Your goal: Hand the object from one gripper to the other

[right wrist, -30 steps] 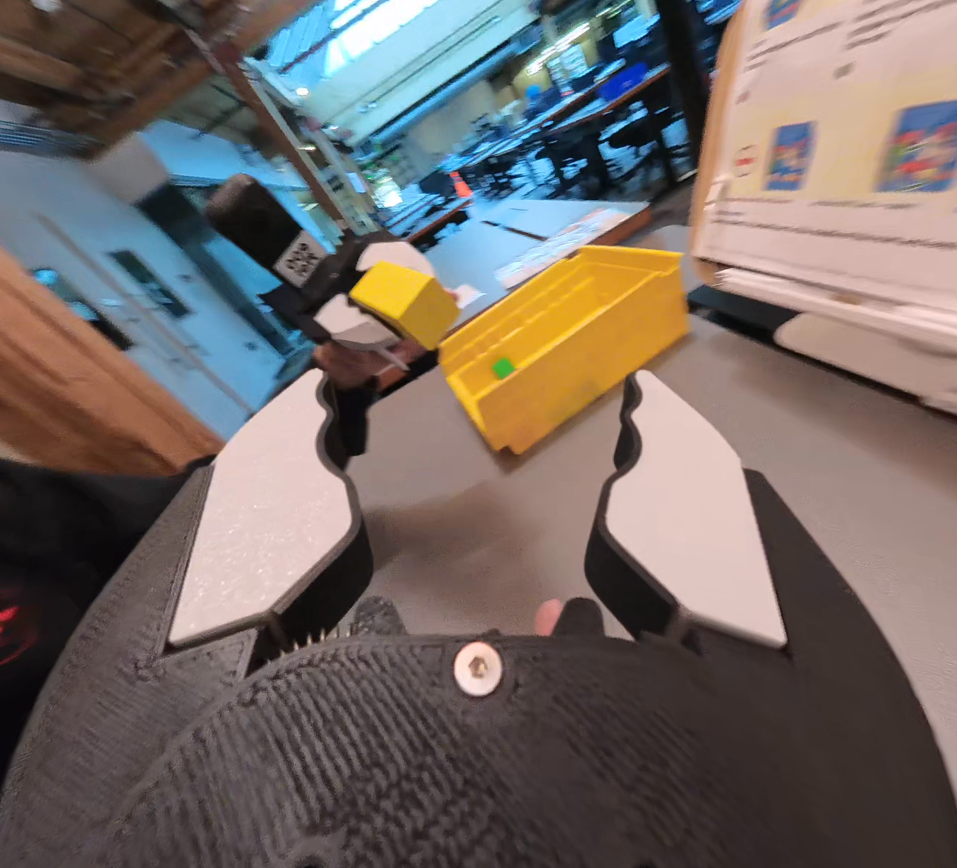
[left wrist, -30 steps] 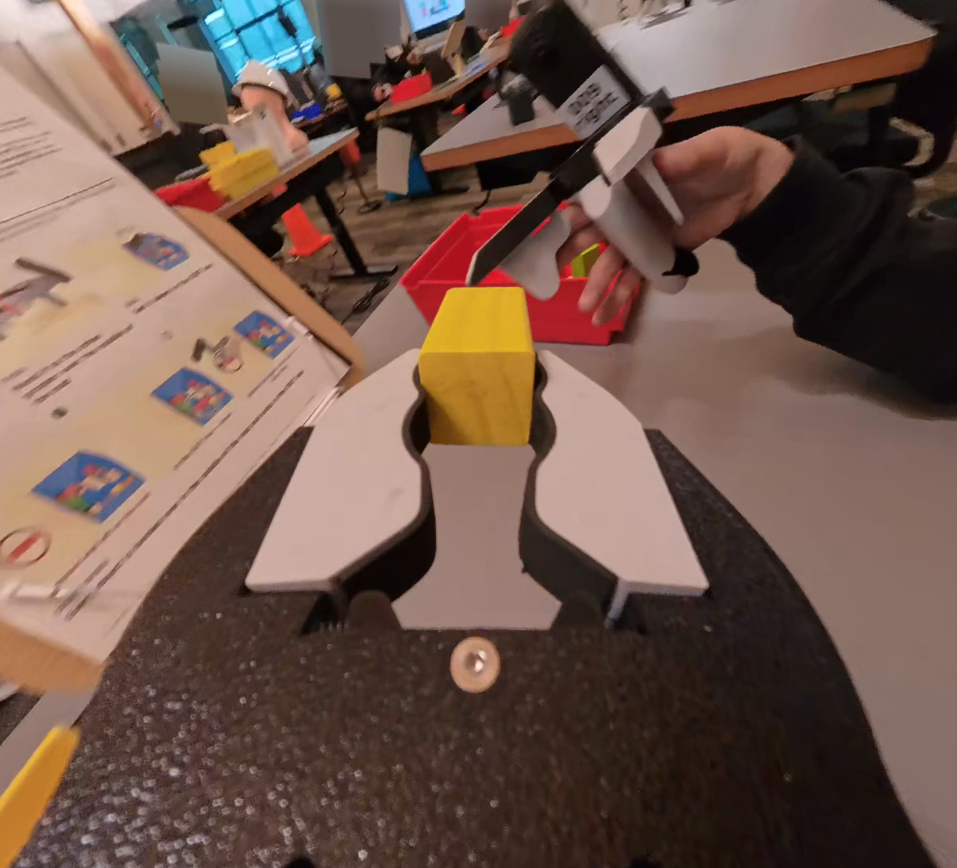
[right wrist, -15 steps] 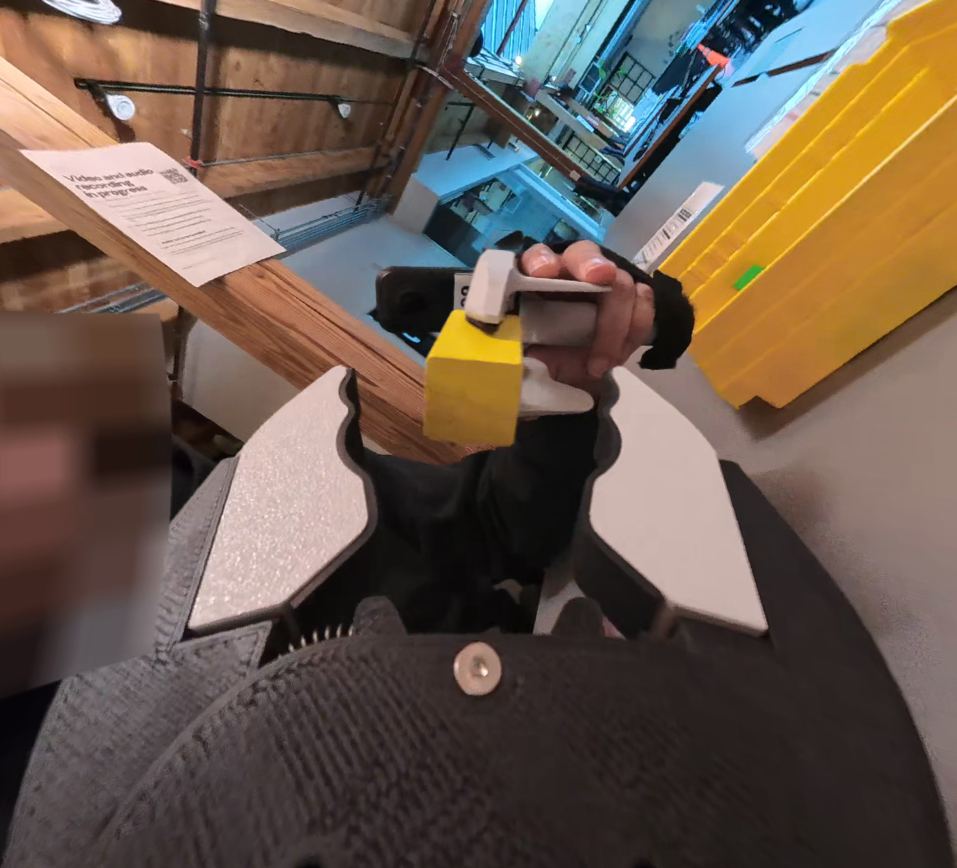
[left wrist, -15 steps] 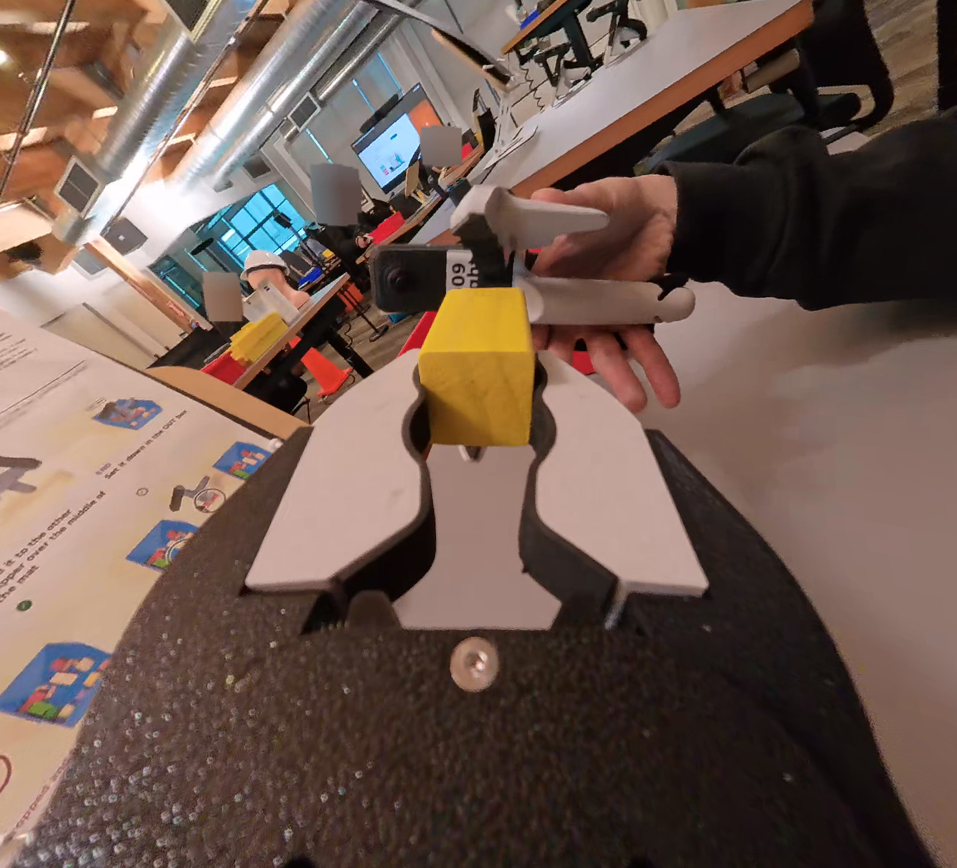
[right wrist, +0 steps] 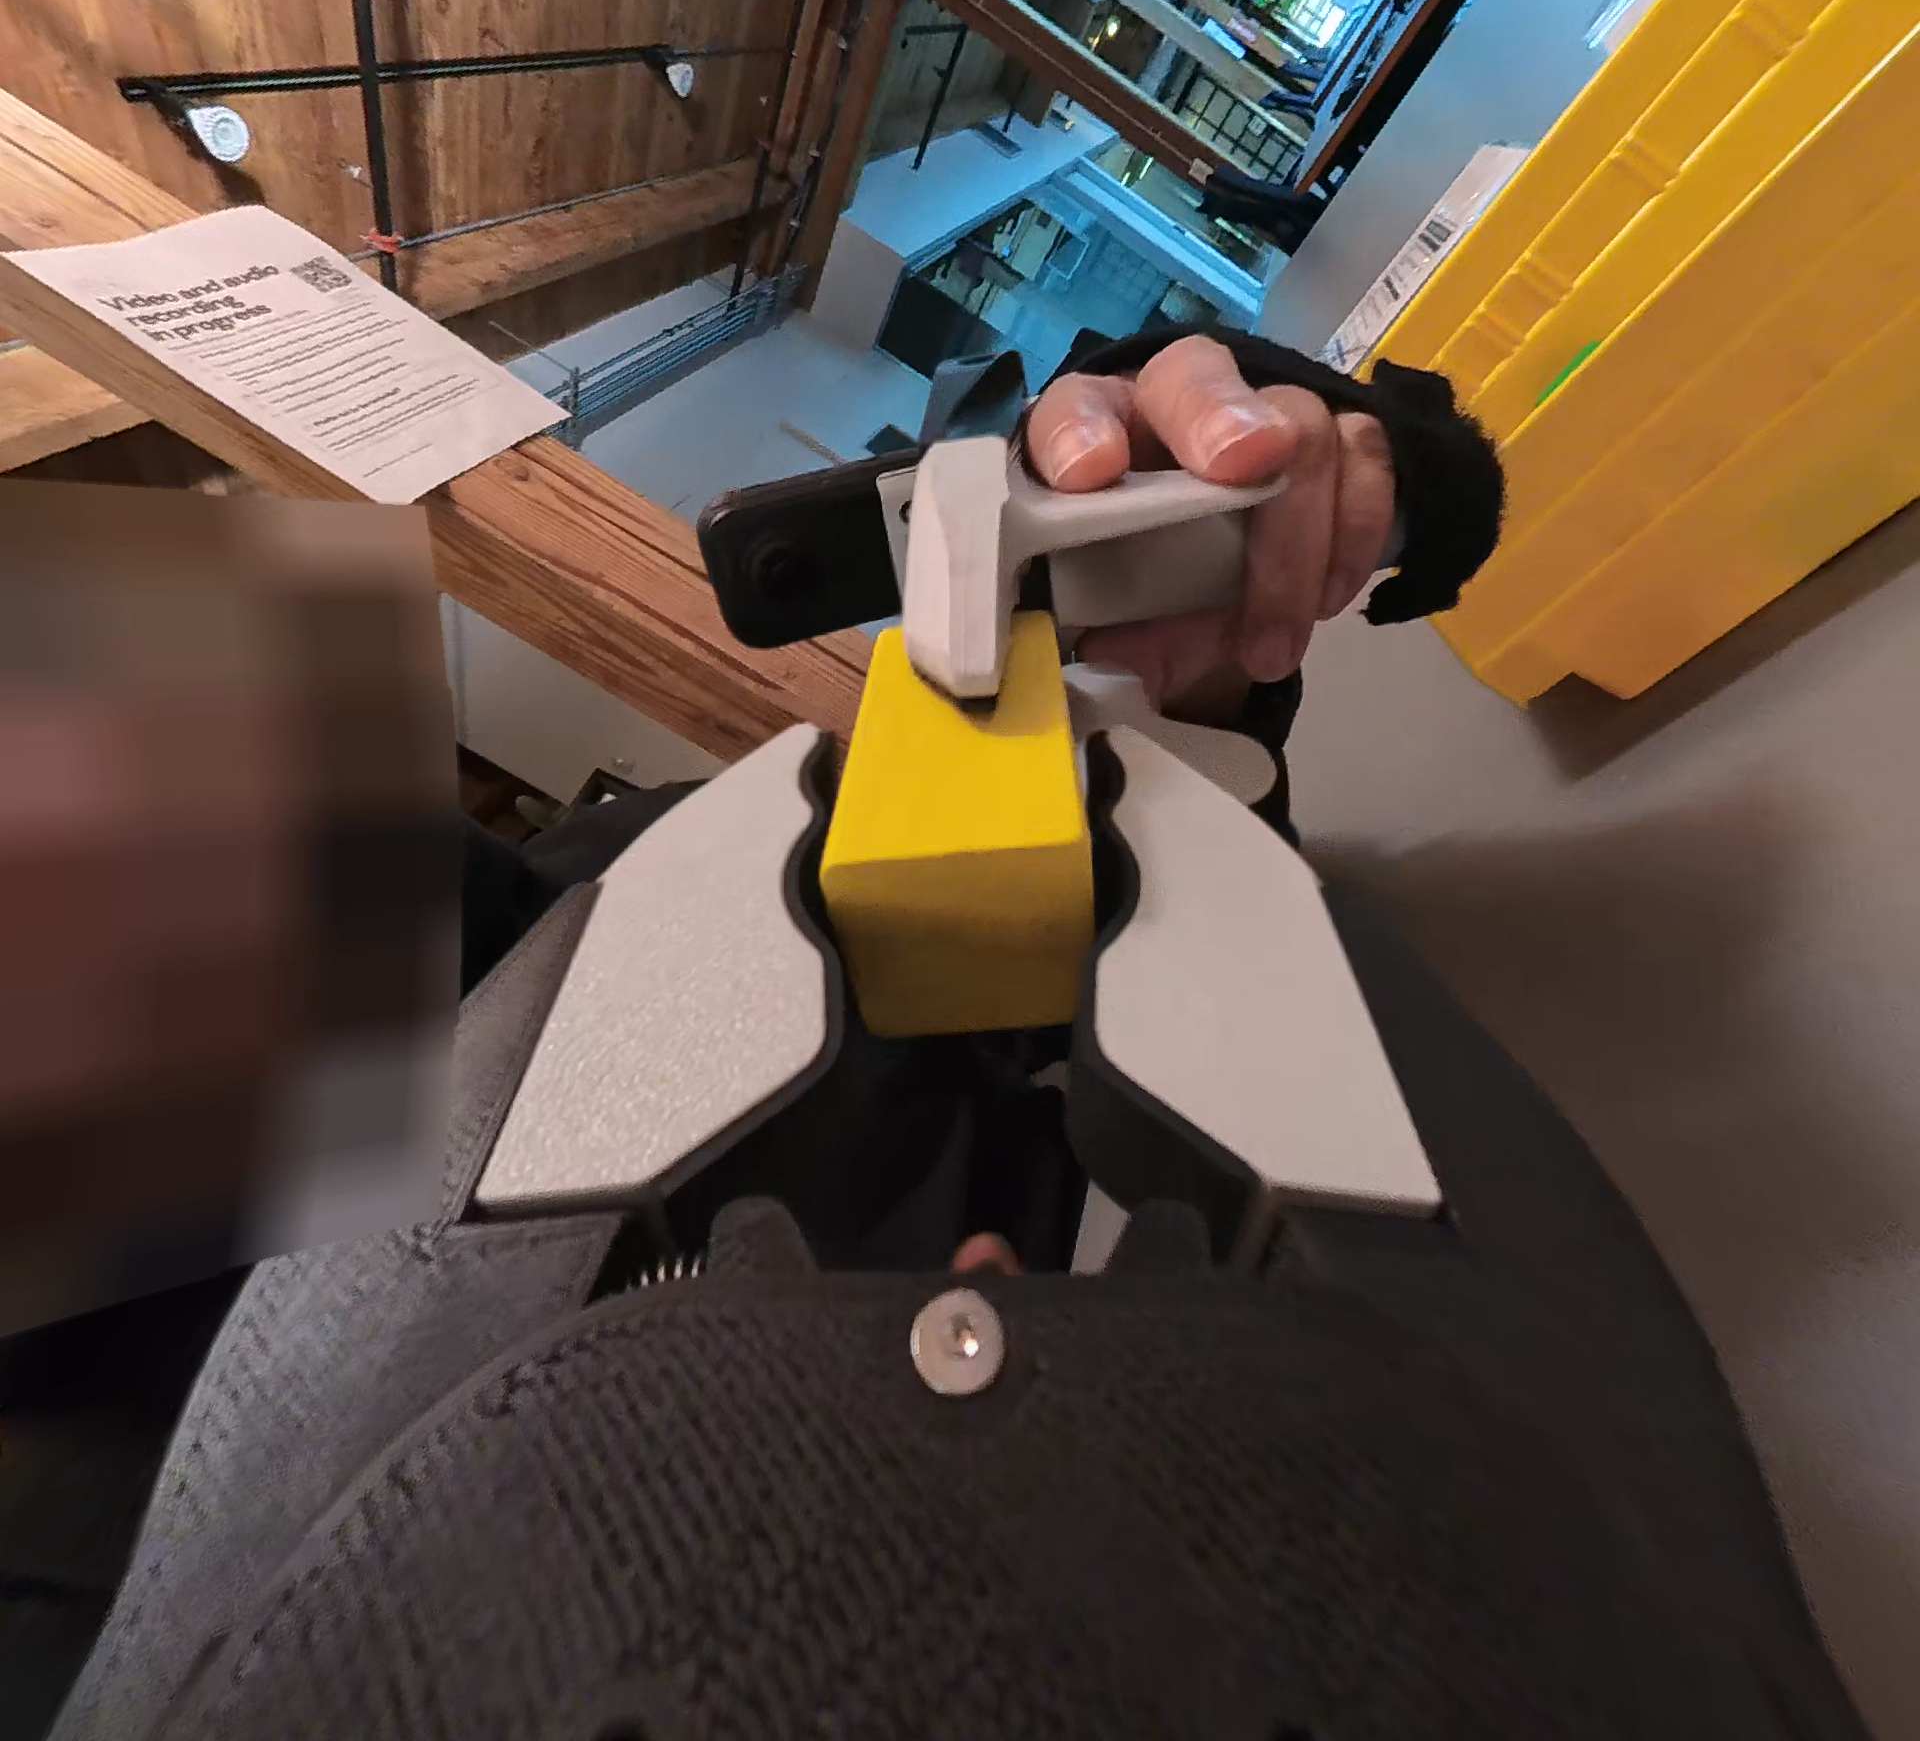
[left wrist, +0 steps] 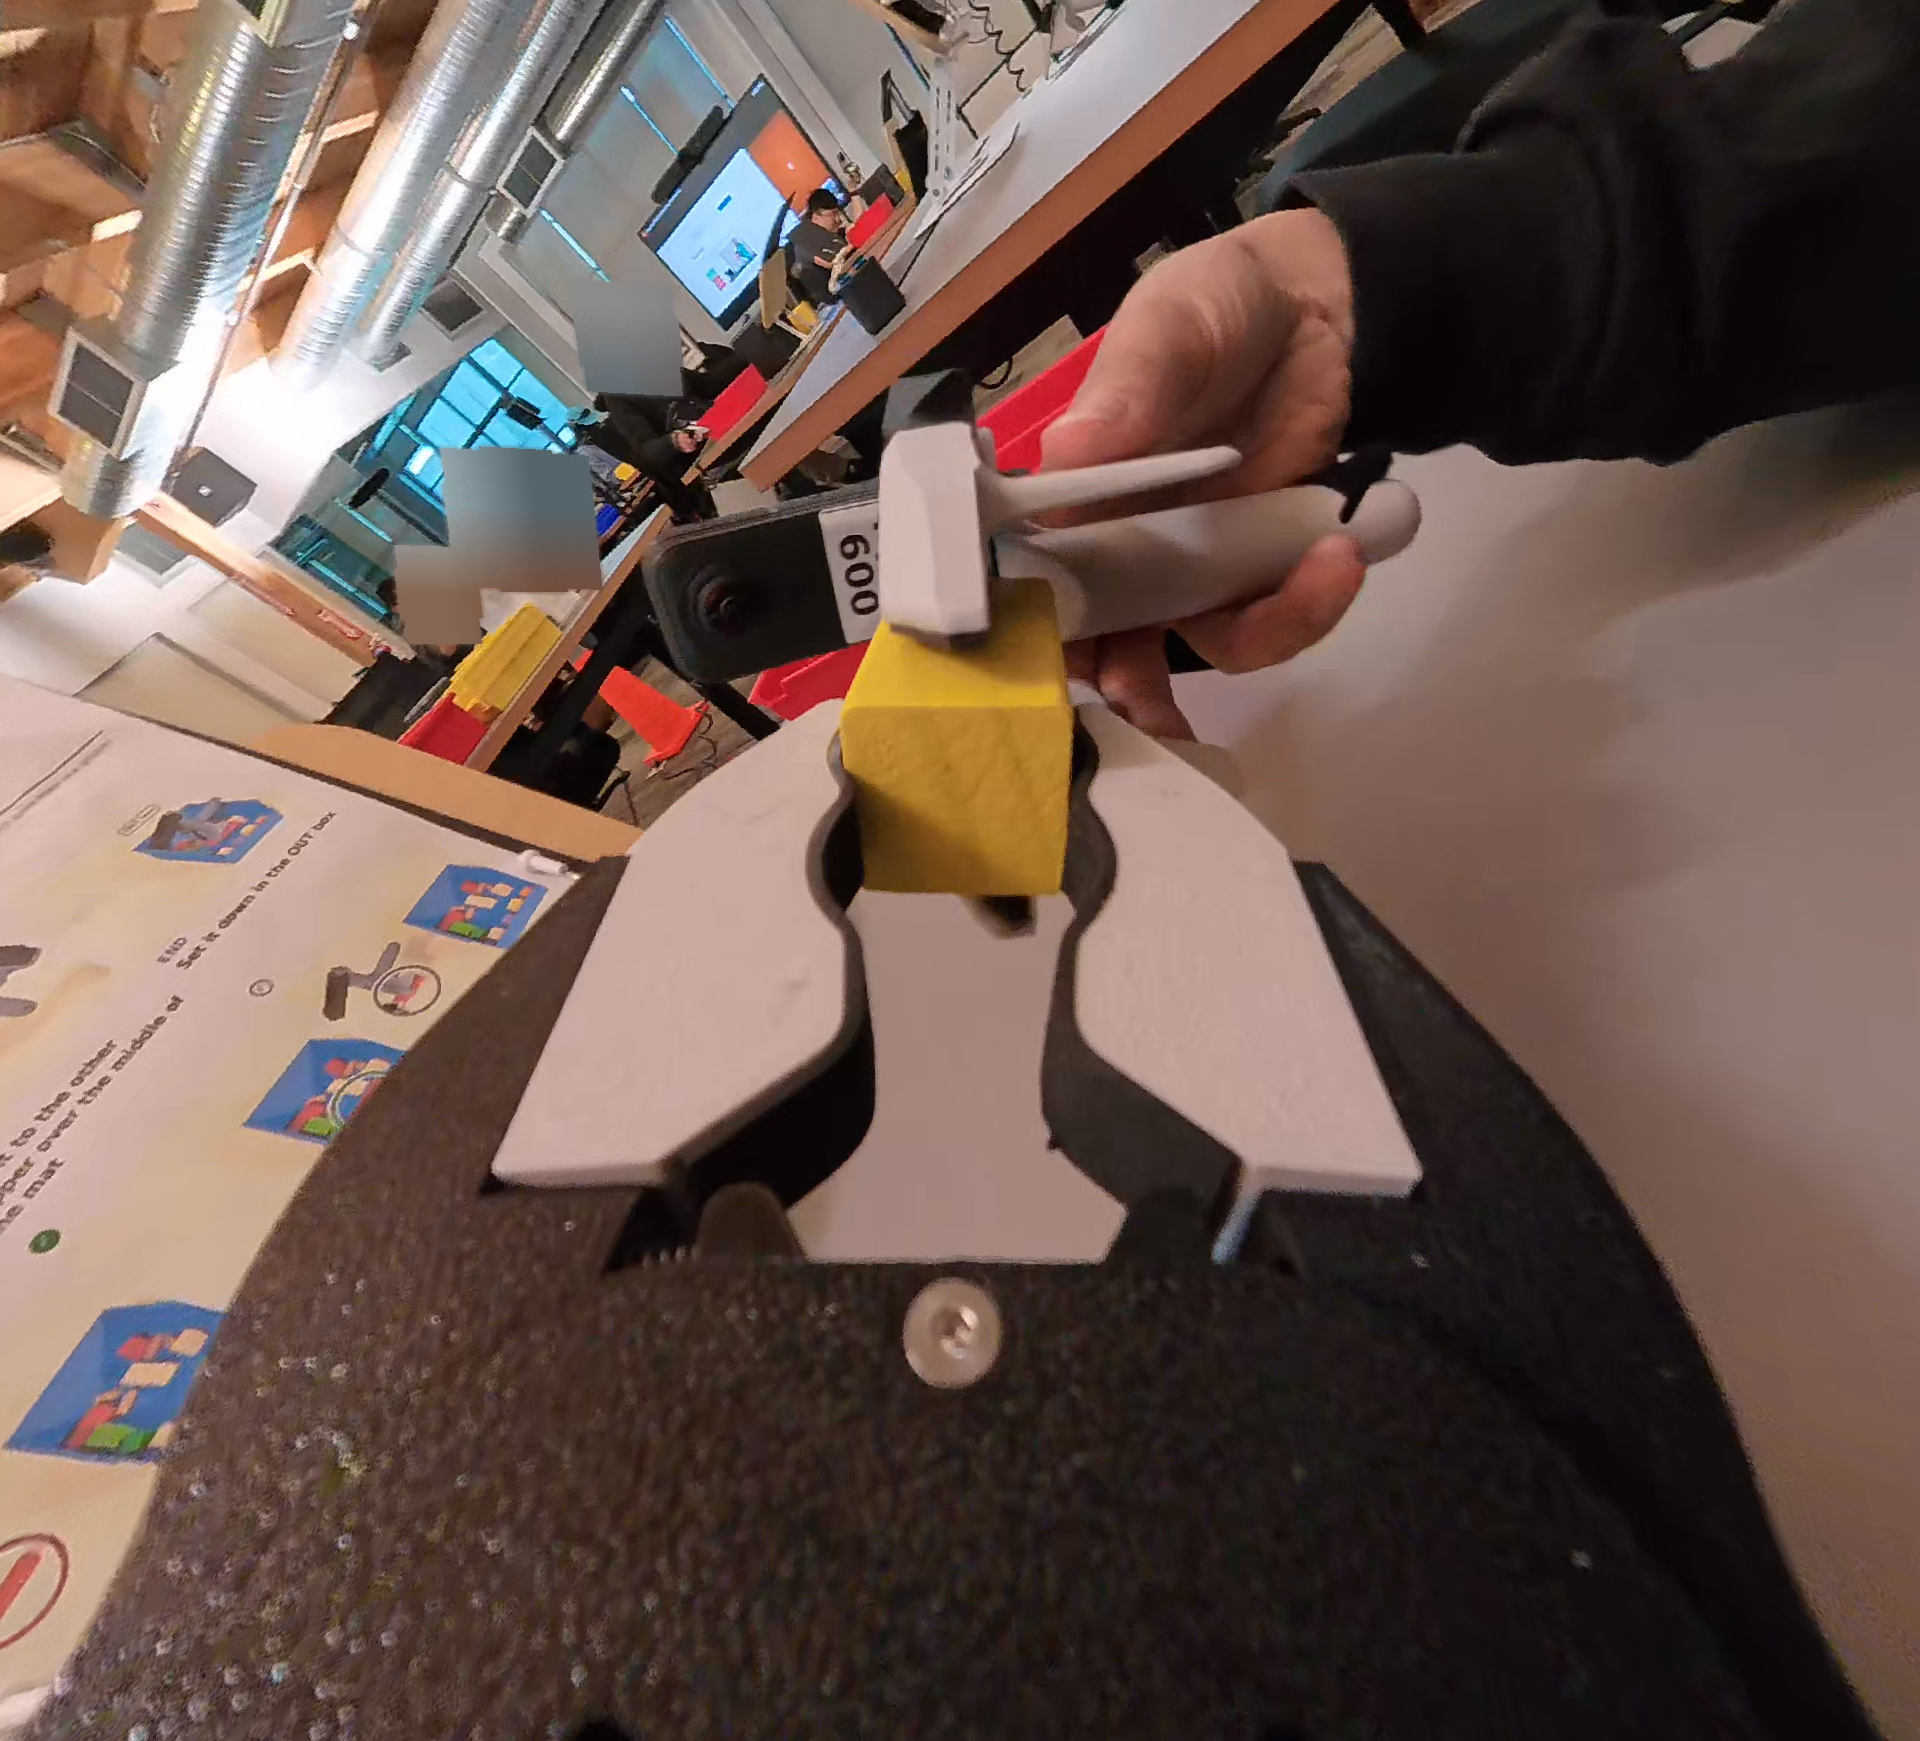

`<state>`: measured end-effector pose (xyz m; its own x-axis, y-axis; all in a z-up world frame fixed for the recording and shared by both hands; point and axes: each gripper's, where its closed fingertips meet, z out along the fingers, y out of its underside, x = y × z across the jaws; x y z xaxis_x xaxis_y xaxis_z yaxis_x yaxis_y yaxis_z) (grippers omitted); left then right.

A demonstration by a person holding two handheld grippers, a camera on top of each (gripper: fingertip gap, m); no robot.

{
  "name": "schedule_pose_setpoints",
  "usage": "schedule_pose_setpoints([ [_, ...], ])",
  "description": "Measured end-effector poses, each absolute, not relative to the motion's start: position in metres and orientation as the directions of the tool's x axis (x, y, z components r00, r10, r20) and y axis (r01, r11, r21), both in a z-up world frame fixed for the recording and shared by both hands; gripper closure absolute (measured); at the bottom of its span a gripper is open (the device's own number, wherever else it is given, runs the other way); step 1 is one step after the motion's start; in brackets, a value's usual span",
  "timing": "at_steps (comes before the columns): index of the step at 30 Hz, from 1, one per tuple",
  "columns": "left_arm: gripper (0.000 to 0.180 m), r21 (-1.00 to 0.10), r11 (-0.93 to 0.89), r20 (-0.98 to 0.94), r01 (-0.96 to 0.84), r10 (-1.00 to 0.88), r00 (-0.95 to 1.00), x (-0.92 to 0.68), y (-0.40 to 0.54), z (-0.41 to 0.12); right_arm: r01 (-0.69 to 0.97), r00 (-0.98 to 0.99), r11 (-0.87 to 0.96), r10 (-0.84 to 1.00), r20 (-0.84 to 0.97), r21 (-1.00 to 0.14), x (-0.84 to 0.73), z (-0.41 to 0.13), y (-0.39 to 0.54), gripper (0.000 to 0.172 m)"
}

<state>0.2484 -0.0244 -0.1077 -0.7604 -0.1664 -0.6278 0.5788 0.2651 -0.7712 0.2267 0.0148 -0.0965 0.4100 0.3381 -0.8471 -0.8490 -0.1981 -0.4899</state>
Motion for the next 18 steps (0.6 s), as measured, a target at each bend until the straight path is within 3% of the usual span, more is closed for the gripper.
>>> schedule_pose_setpoints([
  [5,0.145,-0.801,0.283,-0.589,0.528,-0.216,-0.778,0.254,-0.023,-0.107,-0.84,0.458,-0.165,0.297,-0.838,-0.517,0.234,-0.095,0.018,0.13],
  [12,0.115,-0.829,0.281,-0.559,0.484,-0.38,-0.737,0.268,-0.011,-0.089,-0.802,0.582,-0.053,0.161,-0.797,-0.595,0.26,-0.085,-0.012,0.13],
  [15,0.115,-0.85,0.283,-0.527,0.445,-0.446,-0.724,0.278,-0.001,-0.086,-0.725,0.669,0.08,-0.153,-0.727,-0.684,0.303,-0.089,-0.064,0.13],
  [18,0.117,-0.891,0.268,-0.453,0.366,-0.501,-0.737,0.289,0.006,-0.087,-0.614,0.577,0.193,-0.553,-0.602,-0.765,0.352,-0.105,-0.154,0.131],
])
